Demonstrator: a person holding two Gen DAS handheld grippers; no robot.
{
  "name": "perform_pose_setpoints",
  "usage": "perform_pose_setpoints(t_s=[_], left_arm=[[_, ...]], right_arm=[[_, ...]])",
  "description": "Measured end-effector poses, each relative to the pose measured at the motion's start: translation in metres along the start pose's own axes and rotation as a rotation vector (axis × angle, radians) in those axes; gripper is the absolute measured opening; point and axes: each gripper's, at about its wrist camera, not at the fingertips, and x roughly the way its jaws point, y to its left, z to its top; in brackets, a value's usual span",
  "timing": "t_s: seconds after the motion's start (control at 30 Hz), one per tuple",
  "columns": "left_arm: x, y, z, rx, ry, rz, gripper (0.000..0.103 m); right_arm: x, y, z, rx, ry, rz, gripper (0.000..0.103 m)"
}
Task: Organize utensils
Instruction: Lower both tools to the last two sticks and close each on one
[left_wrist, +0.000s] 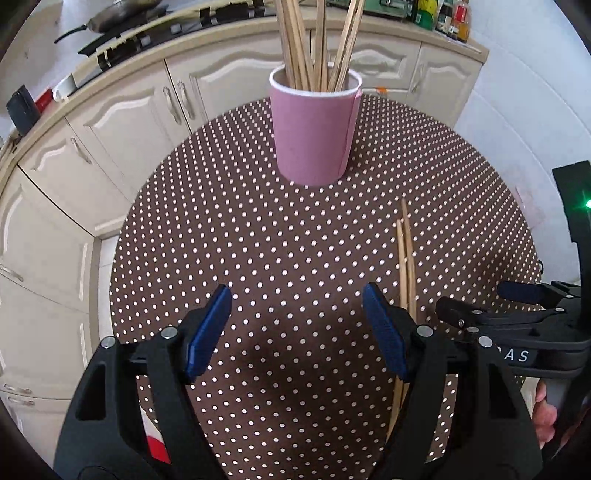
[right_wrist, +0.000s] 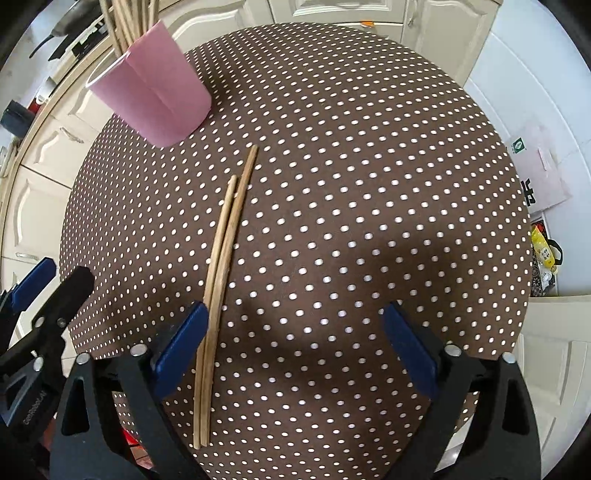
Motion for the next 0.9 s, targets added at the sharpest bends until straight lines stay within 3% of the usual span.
perform_pose_setpoints(t_s=[0.17, 0.4, 0.7, 0.9], left_arm=[[0.017, 0.007, -0.002, -0.006, 0.081, 0.028, 0.073], [0.028, 0.018, -0.005, -0.021, 0.118, 0.012, 0.073], [0.033, 0.013, -0.007, 0.013, 0.130, -0.003, 0.073], [0.024, 0.007, -0.004, 0.045, 0.096, -0.014, 0.073]], right_arm=[[0.013, 0.021, 0.000, -0.004, 0.036, -0.022, 0.089], [0.031, 0.040, -0.006, 0.002, 0.062, -0.083, 0.087], [0.038, 0.055, 0.015, 0.001, 0.081, -0.106, 0.087], [0.043, 0.056, 0.021, 0.017, 0.094, -0.096, 0.085]])
